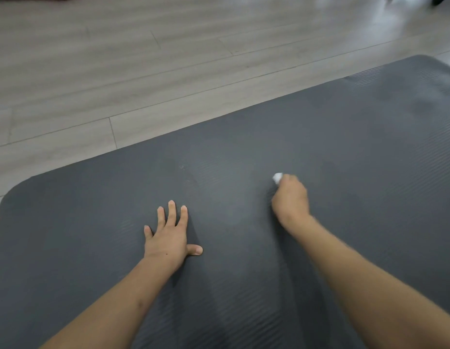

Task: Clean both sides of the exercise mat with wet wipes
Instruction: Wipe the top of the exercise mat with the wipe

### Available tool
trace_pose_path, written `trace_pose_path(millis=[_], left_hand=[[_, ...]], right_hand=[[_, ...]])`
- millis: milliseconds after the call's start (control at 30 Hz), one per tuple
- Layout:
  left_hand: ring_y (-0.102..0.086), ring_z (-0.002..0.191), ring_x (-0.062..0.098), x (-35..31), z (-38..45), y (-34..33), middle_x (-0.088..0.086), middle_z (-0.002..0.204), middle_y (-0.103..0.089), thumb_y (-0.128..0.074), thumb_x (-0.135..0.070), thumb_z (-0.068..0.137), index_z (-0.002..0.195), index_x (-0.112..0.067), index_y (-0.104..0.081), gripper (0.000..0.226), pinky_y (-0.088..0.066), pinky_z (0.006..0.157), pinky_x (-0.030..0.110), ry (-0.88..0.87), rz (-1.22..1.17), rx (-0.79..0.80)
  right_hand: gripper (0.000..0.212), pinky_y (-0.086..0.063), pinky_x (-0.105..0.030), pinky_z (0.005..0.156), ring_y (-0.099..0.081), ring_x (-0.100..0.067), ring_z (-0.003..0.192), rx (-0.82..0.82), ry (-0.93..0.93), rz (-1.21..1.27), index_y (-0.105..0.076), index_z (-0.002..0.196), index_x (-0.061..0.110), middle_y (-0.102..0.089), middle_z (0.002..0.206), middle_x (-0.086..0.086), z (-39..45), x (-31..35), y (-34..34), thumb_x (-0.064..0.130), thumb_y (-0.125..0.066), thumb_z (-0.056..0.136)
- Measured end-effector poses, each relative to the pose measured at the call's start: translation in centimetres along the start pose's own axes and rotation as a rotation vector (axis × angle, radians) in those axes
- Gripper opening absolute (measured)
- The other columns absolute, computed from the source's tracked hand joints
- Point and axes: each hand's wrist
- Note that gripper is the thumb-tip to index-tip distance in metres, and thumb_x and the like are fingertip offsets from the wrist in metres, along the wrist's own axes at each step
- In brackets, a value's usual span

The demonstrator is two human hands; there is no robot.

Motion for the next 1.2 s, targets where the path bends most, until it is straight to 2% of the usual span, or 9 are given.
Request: trace_pose_path(millis=[133, 200, 400, 533, 633, 733, 933, 1100, 1200], left_hand=[[0.026, 0.156, 0.030, -0.1, -0.1, 0.2, 0.002, 0.167, 0.035, -0.067, -0.062, 0.091, 0.163, -0.026, 0.017, 0.116, -0.007, 0.125, 0.064, 0.008, 0.008, -0.017], [0.025, 0.156, 0.031, -0.2, -0.2, 0.2, 0.003, 0.168, 0.032, -0.067, -0.062, 0.091, 0.163, -0.026, 0.015, 0.115, -0.008, 0.125, 0.064, 0.015, 0.012, -0.013], [-0.001, 0.159, 0.024, -1.2, -2.9, -1.3, 0.002, 0.173, 0.001, -0.052, -0.056, 0.101, 0.164, -0.030, -0.015, 0.077, -0.021, 0.126, 0.048, -0.060, 0.140, -0.213], [-0.002, 0.160, 0.024, -1.3, -3.5, -1.7, 0.000, 0.174, 0.001, -0.057, -0.067, 0.093, 0.166, -0.025, -0.009, 0.097, -0.019, 0.128, 0.043, -0.095, 0.028, -0.103], [0.011, 0.160, 0.023, -1.4, -3.4, -1.5, 0.001, 0.173, 0.015, -0.069, -0.074, 0.081, 0.166, -0.023, 0.005, 0.123, -0.009, 0.129, 0.045, -0.098, 0.033, -0.019], [0.018, 0.158, 0.024, -2.0, -3.7, -1.9, 0.002, 0.171, 0.022, -0.071, -0.068, 0.083, 0.165, -0.023, 0.011, 0.125, -0.006, 0.129, 0.049, -0.082, 0.051, -0.023], [0.023, 0.157, 0.026, -2.0, -3.7, -2.3, 0.004, 0.169, 0.027, -0.067, -0.065, 0.088, 0.164, -0.021, 0.015, 0.120, -0.005, 0.129, 0.053, -0.071, 0.069, -0.024], [0.025, 0.156, 0.029, -2.7, -3.7, -2.1, 0.006, 0.169, 0.028, -0.070, -0.060, 0.089, 0.163, -0.019, 0.016, 0.120, -0.005, 0.128, 0.056, -0.051, 0.058, 0.010], [0.026, 0.156, 0.028, -2.6, -3.5, -2.2, 0.006, 0.169, 0.029, -0.070, -0.059, 0.089, 0.163, -0.020, 0.016, 0.120, -0.005, 0.128, 0.056, -0.040, 0.050, 0.004]], right_hand=[[0.020, -0.042, -0.039, 0.069, -0.056, -0.037, 0.085, 0.286, 0.463, 0.030, -0.056, 0.094, 0.005, -0.058, 0.095, -0.016, -10.2, 6.8, -2.8, -0.005, -0.058, 0.076], [0.019, -0.044, -0.041, 0.066, -0.056, -0.036, 0.082, 0.255, 0.659, -0.019, -0.052, 0.088, 0.009, -0.055, 0.090, -0.014, -8.5, 4.4, -2.0, -0.005, -0.059, 0.076], [0.015, -0.046, -0.046, 0.082, -0.058, -0.042, 0.100, 0.003, 0.042, -0.169, -0.053, 0.104, 0.001, -0.057, 0.111, -0.024, 3.2, -6.5, 2.9, 0.000, -0.045, 0.092], [0.020, -0.046, -0.045, 0.081, -0.059, -0.041, 0.092, 0.074, 0.149, 0.006, -0.058, 0.103, 0.001, -0.060, 0.102, -0.022, -4.6, -0.8, 0.1, -0.002, -0.052, 0.084], [0.021, -0.051, -0.038, 0.066, -0.060, -0.031, 0.078, 0.211, 0.486, 0.037, -0.058, 0.092, 0.011, -0.058, 0.087, -0.009, -13.0, 3.1, -1.7, 0.005, -0.043, 0.078], [0.012, -0.049, -0.036, 0.051, -0.058, -0.029, 0.069, 0.146, 0.713, -0.024, -0.047, 0.084, 0.016, -0.054, 0.080, -0.007, -11.5, 1.2, -0.4, 0.011, -0.038, 0.078], [0.009, -0.044, -0.047, 0.072, -0.056, -0.042, 0.091, -0.012, 0.007, -0.135, -0.051, 0.098, 0.001, -0.055, 0.103, -0.023, -0.2, -8.8, 4.1, -0.002, -0.046, 0.090], [0.017, -0.052, -0.043, 0.072, -0.060, -0.037, 0.084, 0.126, 0.280, 0.038, -0.061, 0.100, 0.005, -0.060, 0.093, -0.015, -11.3, 0.2, -0.8, -0.001, -0.058, 0.084], [0.013, -0.051, -0.040, 0.061, -0.057, -0.031, 0.076, 0.199, 0.566, 0.013, -0.053, 0.089, 0.012, -0.054, 0.087, -0.009, -12.6, 0.1, -0.8, 0.008, -0.042, 0.084]])
Point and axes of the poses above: each hand's wrist, its own z-axis towards the middle knuckle, its own y-axis out of the back of the hand, x = y × z
